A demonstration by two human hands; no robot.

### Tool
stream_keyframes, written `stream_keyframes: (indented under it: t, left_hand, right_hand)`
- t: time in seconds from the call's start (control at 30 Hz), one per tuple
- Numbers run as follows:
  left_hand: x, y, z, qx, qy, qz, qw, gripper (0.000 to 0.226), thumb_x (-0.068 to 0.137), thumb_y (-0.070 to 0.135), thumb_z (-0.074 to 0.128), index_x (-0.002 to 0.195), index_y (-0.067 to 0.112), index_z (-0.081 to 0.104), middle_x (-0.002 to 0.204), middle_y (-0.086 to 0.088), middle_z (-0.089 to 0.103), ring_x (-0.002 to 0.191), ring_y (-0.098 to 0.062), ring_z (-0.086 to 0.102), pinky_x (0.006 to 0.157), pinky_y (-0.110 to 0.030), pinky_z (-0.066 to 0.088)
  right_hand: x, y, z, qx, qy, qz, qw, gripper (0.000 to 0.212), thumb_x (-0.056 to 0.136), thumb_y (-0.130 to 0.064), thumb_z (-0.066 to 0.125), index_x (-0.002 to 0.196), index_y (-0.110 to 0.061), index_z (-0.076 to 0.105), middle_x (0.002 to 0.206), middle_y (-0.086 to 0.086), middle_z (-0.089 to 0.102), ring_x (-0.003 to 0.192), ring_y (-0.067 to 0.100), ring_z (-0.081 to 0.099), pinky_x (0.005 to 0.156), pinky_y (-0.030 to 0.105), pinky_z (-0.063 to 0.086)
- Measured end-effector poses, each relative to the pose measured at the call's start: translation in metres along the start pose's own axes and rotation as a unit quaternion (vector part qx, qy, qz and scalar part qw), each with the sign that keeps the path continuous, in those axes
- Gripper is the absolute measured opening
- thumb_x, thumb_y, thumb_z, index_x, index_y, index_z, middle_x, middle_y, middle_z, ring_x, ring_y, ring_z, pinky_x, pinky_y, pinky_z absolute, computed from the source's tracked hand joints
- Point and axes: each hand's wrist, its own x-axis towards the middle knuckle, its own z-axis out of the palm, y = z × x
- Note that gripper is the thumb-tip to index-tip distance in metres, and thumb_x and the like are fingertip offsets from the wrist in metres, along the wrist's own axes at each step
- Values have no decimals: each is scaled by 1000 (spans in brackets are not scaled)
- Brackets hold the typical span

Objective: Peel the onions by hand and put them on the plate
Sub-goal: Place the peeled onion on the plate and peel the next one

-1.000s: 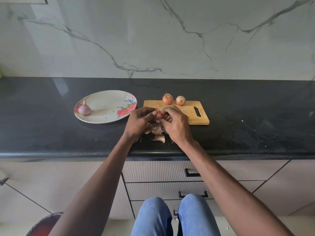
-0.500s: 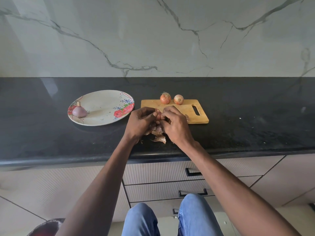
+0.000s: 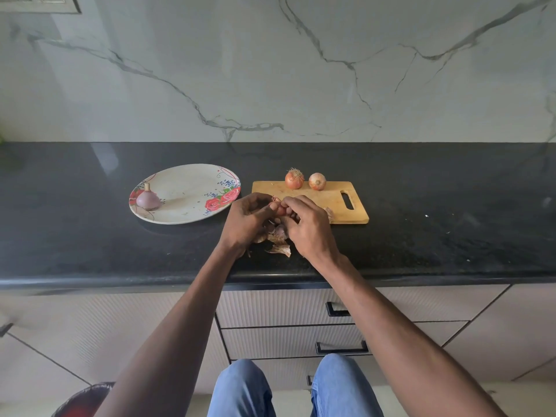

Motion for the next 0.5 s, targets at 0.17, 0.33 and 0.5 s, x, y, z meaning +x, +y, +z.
stream_keyframes:
  t: [0.17, 0.33, 0.5]
  left_hand:
    - [1, 1, 0, -31, 3, -12, 999, 29, 86, 26, 73, 104, 6, 65, 94, -14, 73, 80, -24, 69, 74, -38, 57]
    - [2, 0, 0, -46, 2, -2, 999, 26, 91, 22, 72, 109, 5, 66, 98, -12, 75, 85, -22, 72, 78, -37, 58]
    - [0, 1, -1, -42, -13, 22, 999, 21, 88, 24, 72, 108, 18, 72, 107, -11, 75, 98, -30, 73, 91, -44, 58]
  right_hand:
    - [0, 1, 1, -22, -2, -18, 1000, 6, 83, 2, 72, 87, -3, 70, 84, 6, 67, 73, 17, 62, 63, 27, 53]
    - [1, 3, 2, -11, -3, 8, 1000, 12, 85, 7, 66, 93, -2, 69, 91, 7, 67, 81, 10, 59, 72, 13, 49]
    - [5, 3, -5, 40, 40, 101, 993, 23, 91, -15, 70, 112, -3, 72, 105, 5, 74, 91, 5, 64, 79, 6, 48]
